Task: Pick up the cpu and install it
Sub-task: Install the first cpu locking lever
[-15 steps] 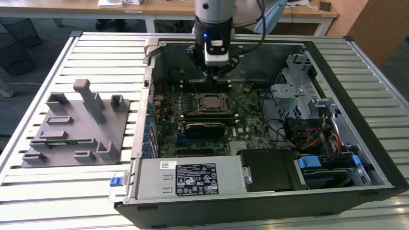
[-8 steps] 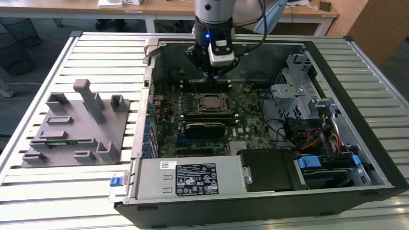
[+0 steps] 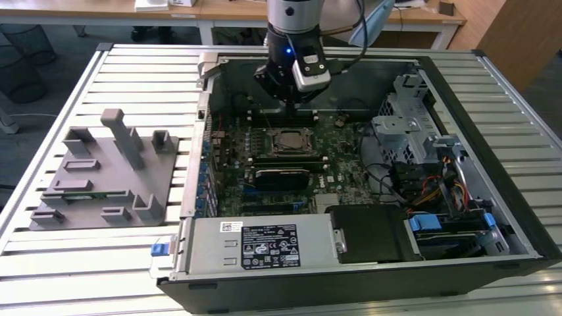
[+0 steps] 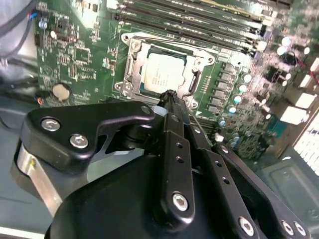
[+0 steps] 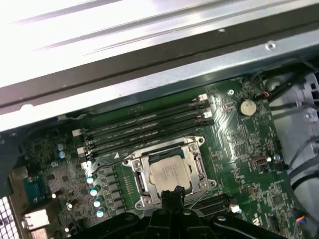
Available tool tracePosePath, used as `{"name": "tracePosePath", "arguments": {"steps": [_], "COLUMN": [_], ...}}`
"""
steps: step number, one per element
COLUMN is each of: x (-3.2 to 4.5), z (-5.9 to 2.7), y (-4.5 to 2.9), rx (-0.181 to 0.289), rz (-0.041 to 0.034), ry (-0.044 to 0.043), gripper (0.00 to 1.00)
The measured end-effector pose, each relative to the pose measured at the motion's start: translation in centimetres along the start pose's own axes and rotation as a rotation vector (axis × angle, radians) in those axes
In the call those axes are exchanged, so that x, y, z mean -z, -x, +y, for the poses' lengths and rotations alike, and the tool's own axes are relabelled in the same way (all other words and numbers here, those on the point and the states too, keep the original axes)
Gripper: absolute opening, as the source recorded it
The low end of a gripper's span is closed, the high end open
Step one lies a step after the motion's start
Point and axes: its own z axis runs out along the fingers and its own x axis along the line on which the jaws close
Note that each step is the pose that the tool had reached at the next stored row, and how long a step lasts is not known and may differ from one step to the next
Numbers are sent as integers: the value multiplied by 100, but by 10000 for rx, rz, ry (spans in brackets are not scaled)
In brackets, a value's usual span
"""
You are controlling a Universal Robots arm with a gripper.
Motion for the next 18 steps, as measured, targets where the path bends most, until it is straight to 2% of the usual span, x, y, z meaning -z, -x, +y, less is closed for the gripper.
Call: {"name": "tracePosePath", "arguments": {"steps": [7, 9, 10, 11, 13, 14, 16, 18], "x": [-16, -17, -17, -16, -16, -15, -18, -18], "z": [0, -1, -2, -2, -1, -2, -9, -25], "y": [-1, -6, -12, -15, -21, -27, -51, -110], "rx": [1266, 1461, 1494, 1523, 1567, 1590, 1666, 1704], "rz": [7, 18, 40, 105, 293, 346, 361, 361], "ry": [61, 71, 68, 56, 17, 6, 7, 9], "gripper": [11, 11, 11, 11, 11, 11, 11, 11]}}
